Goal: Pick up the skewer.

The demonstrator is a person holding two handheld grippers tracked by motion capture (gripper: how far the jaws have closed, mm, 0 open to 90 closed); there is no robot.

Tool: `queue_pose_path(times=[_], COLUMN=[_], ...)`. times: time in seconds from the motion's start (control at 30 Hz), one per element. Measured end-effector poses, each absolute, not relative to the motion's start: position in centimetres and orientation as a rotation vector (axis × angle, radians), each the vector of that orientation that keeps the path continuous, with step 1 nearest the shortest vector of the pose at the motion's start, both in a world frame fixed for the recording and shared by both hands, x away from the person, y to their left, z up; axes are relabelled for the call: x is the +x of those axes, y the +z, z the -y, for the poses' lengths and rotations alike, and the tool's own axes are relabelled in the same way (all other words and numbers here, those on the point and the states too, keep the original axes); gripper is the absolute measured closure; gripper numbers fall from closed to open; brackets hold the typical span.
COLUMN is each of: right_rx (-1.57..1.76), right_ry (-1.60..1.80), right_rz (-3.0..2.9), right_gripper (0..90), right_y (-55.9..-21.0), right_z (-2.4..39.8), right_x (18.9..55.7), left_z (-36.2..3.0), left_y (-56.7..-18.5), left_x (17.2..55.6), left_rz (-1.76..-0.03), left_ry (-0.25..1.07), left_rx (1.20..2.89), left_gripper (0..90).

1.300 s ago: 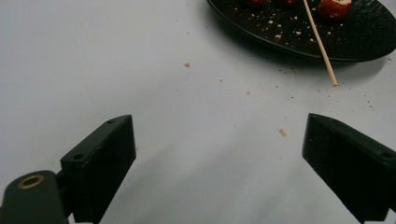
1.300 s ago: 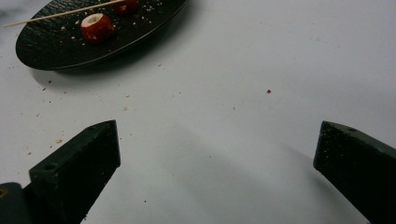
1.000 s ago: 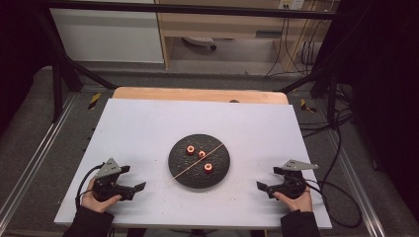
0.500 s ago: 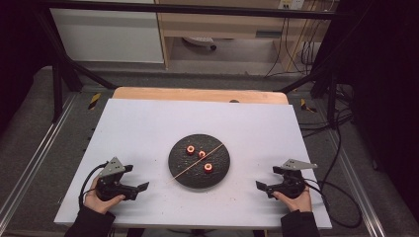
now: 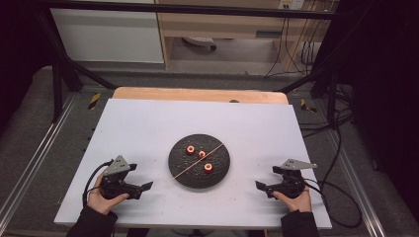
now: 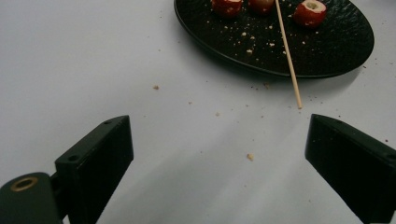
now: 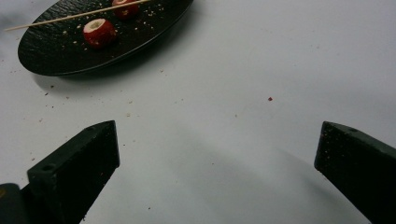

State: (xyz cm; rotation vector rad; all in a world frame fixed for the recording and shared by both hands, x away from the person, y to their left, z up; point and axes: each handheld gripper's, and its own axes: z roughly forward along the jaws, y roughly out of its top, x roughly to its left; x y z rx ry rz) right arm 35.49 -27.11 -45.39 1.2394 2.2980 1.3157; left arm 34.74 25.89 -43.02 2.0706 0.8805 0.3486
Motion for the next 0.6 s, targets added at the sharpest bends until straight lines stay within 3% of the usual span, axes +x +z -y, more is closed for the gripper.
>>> queue_pose_path(times=[0.6], right_rx=[1.227], right_ry=[1.302], right_rz=[-2.309], right_gripper=[0.6], right_y=[-45.3], right_z=[26.9], right_x=[35.5], left_z=[-22.3], left_y=[-41.1], left_x=[35.5], left_rz=[-0.849], left_ry=[0.35], left_rx=[2.124], left_gripper=[8.3])
